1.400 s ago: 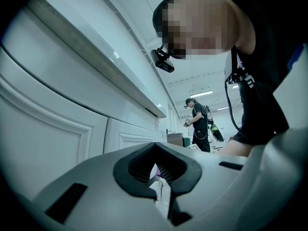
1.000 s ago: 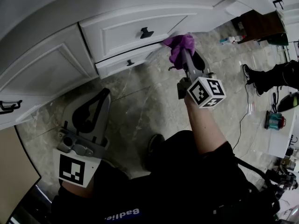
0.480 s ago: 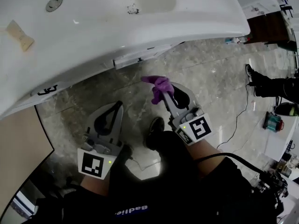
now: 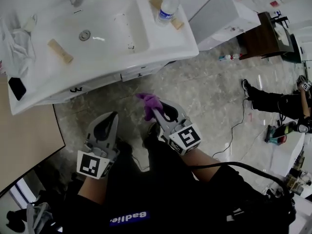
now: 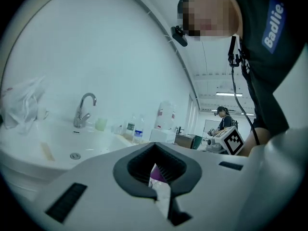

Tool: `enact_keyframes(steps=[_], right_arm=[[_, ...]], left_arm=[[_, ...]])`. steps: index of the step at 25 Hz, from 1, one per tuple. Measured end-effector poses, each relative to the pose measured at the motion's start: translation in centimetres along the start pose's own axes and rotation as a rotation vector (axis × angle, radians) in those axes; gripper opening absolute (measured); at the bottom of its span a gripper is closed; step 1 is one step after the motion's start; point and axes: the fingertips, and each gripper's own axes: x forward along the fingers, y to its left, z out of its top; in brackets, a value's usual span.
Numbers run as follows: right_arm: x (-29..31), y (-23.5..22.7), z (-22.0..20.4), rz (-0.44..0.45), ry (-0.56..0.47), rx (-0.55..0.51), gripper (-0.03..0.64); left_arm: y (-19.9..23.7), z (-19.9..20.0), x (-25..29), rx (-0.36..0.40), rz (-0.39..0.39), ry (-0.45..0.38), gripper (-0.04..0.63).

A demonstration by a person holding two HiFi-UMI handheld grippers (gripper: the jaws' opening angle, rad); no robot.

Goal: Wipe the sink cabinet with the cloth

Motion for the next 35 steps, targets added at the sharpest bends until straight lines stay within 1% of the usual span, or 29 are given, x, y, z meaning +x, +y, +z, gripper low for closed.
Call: enact_keyframes(steps=[2,4,6,8,10,12,15,17,20,23,26,27,31,33,35], right_arm=[[-1.9,1.8,3.6,0.05,-0.005,-0.008,0.057],[-3.7,3.3,6.5,0.107,-0.009,-0.012,0.057],[-5.0,4.5,9.0,0.163,-0.028,-0.015,0.057],[-6.0,5.6,11.2,0.204,-0.059,-0.023,0.057],[-7.1,6.9,13.1,0.221,-0.093,-0.025,0.057],[-8.6,8.6,14.6,0.221,-0.12,-0.03,0.057],[-11.0,11.4,16.1,0.203,-0.131,-0.061,0.057],[-12.6,13.8,16.3,0.172,-0.133,-0.072,0.057],[-15.0,18.4,16.5,0.121,-0.166,-0.057,0.057],[-16.9,23.1,16.3,0.109,-0.194,-0.078,0.058],[-18.9,26.2,16.4,0.116,-0.216,-0.105,0.057],[-19.6,26.9,16.7,0.123,-0.231,-0.111,0.058],[-21.6,28.4,17.0,0.135,-0.238,-0.136,0.057],[-22.3,28.3,17.1,0.145,-0.249,-0.128,0.058],[-23.4,27.6,17.4,0.15,-0.254,-0.107,0.058]], left_arm=[[-2.2,4.4,-0.6,0.007,0.017,-0.013,0.003],[-4.0,7.9,-1.6,0.018,0.048,-0.001,0.003],[-5.2,10.9,-2.6,0.048,0.095,0.022,0.003],[-6.4,13.6,-3.5,0.065,0.126,0.008,0.003],[-7.7,15.5,-4.5,0.058,0.132,-0.011,0.003],[-9.2,16.5,-5.4,0.045,0.107,-0.018,0.003],[-11.6,17.2,-6.9,0.024,0.024,-0.041,0.003],[-13.0,17.2,-8.6,0.014,-0.04,-0.053,0.003],[-14.6,17.0,-12.4,0.01,-0.134,-0.06,0.003],[-15.6,16.5,-16.0,0.005,-0.197,-0.051,0.003],[-17.1,16.2,-18.5,-0.018,-0.238,-0.042,0.003],[-17.9,16.3,-19.1,-0.014,-0.252,-0.044,0.003],[-20.7,17.6,-20.9,0.06,-0.296,-0.052,0.003],[-21.7,18.2,-21.1,0.072,-0.283,-0.069,0.003],[-22.5,18.8,-20.8,0.06,-0.253,-0.085,0.003]])
